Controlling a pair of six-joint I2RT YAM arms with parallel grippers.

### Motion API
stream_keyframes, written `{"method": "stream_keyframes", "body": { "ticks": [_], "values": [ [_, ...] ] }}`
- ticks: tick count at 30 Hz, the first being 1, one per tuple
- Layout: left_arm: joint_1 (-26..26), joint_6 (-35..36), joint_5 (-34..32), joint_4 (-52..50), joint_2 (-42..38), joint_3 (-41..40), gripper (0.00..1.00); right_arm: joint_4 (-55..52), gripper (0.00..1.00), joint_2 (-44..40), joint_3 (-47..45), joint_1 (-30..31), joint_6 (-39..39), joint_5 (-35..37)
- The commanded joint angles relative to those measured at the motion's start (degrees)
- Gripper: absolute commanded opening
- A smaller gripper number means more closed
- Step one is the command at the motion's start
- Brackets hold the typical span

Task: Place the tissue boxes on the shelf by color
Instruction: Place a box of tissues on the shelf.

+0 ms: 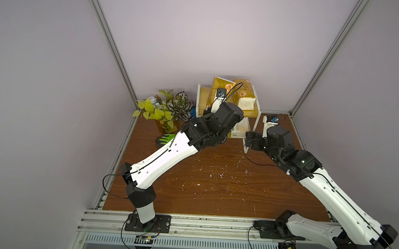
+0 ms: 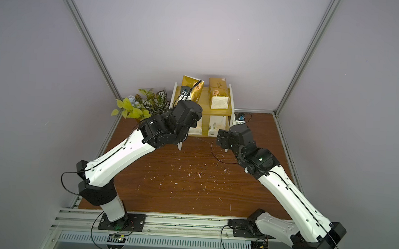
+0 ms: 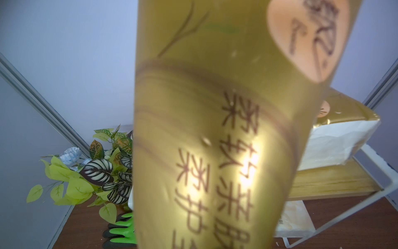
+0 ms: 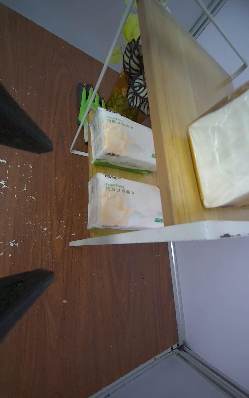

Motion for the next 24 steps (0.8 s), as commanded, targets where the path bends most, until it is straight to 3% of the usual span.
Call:
{"method": "stream_keyframes", "body": {
  "ticks": [1, 13, 19, 24],
  "values": [
    [2.28, 1.33, 2.14, 0.67, 0.90, 3.84, 0.37, 0.22, 0.92, -1.97, 0.65, 0.35, -1.07, 2.26],
    [7.49, -2.05, 9.52, 1.52, 6.17, 7.61, 0.39, -0.59, 0.92, -3.06, -0.31, 0.32, -1.08, 3.57],
    [7.72, -3.37, 11.31, 1.52, 7.57, 7.98, 0.65, -0.91, 0.92, -3.51, -0.71, 0.30, -0.99, 4.06],
    [8.01, -4.38, 11.51, 1.52, 7.78, 8.08, 0.77, -0.86, 0.92, -3.60, -1.10, 0.31, -1.08, 3.97]
  ]
}}
